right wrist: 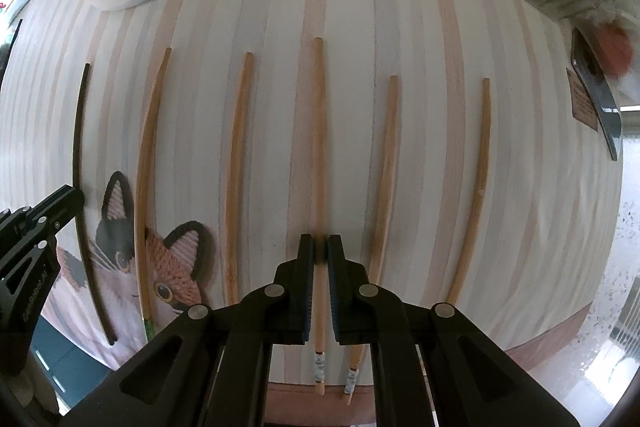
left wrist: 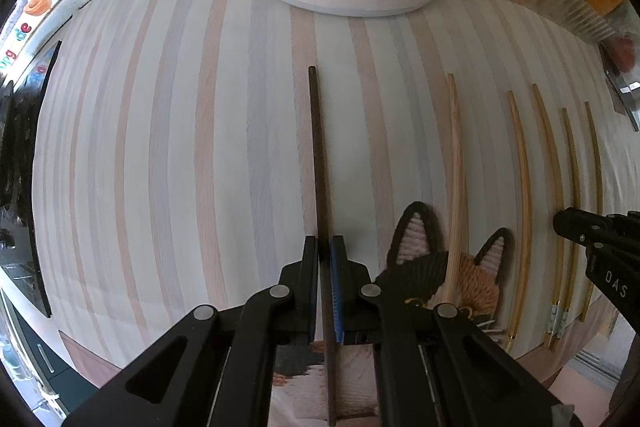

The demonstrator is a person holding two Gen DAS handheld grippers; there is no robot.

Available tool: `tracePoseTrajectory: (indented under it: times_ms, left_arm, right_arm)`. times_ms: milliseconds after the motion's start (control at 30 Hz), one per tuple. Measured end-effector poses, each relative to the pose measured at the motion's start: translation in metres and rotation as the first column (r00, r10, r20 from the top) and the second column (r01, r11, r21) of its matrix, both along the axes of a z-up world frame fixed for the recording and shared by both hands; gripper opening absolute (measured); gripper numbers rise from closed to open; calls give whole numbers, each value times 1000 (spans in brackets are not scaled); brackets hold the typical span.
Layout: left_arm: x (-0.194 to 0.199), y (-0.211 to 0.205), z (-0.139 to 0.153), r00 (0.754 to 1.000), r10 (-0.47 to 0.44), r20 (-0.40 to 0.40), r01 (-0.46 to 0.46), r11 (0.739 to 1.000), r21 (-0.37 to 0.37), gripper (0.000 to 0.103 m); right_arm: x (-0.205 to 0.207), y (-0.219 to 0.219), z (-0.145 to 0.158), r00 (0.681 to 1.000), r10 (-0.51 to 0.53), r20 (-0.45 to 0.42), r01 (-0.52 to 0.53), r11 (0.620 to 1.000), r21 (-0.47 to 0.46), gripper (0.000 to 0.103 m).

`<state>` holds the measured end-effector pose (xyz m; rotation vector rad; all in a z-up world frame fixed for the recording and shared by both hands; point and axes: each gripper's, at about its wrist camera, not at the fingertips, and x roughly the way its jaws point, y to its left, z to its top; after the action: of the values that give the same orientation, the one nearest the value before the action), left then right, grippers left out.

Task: Organize utensils
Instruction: 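Lift both chopsticks with both grippers over the cream holder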

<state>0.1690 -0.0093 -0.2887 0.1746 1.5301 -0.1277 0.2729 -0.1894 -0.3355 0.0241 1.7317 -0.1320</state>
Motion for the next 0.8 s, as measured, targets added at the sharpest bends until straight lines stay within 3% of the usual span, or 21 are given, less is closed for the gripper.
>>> tracePoseTrajectory:
  times_ms: [267,467,633,800]
  left_arm:
    - [-10,13,34,997,22,75,-19,999,-50,3]
    - [-15,25,95,976,47,211,-24,994,-108,3]
    - [-12,34,168,928,81,365,-20,986,-168,3]
    - [-2,39,259,843,125,523,16,967,-255,2]
  right_arm:
    - [-22,-12,19,995,-68,74,61,994,94,7]
    - [-25,-12,60,977,-93,193,61,984,166,7]
    - [-16,-8,124,925,-109,363,28,975,222,7]
    - [3,-5,199,836,-148,528,-4,961,276,7]
